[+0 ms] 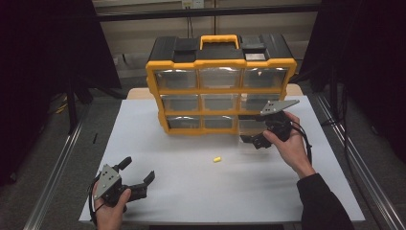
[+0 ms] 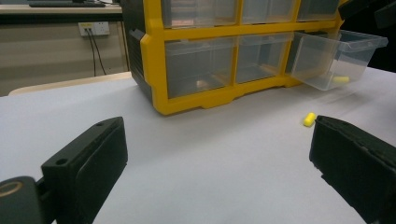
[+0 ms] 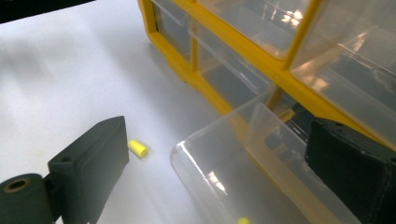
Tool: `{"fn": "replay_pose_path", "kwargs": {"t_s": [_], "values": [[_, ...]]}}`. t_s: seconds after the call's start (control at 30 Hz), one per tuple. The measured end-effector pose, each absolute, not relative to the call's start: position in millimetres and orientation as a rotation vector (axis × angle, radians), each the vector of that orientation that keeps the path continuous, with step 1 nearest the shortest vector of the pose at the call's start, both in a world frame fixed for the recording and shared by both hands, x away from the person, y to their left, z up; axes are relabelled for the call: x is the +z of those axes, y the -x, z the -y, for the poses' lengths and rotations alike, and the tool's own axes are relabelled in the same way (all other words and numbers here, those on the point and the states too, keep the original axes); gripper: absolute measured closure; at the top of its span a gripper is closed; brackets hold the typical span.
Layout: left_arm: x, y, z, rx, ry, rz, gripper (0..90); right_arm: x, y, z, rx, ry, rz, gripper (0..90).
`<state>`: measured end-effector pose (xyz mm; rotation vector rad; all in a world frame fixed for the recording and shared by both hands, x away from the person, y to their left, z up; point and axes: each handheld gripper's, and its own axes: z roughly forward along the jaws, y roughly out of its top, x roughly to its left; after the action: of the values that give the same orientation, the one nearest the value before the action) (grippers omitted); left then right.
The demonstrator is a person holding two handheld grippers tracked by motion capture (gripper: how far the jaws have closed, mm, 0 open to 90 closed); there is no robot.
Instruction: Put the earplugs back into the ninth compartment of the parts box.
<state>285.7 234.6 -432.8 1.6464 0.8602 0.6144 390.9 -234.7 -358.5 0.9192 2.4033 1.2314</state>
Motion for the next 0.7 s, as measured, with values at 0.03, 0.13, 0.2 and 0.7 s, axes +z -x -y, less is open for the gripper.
{"fn": "replay_pose_path", "kwargs": {"t_s": [0.03,0.13,0.2,0.7], "values": [[-433,-286,-235,0.614,-1.646,-0.86,4.3,-359,-390,233,1.234,-0.914,-2.401,5.6],[-433,-285,-234,0.613,-1.644,-0.861,4.3,-360,-388,227,1.227,-0.893,-2.405,5.5],[-432,-286,-235,0.618,-1.646,-0.859,4.3,-360,-387,225,1.227,-0.884,-2.394,5.2],[-432,-285,-235,0.612,-1.637,-0.857,4.3,-367,-378,199,1.251,-0.788,-2.399,4.9]]}}
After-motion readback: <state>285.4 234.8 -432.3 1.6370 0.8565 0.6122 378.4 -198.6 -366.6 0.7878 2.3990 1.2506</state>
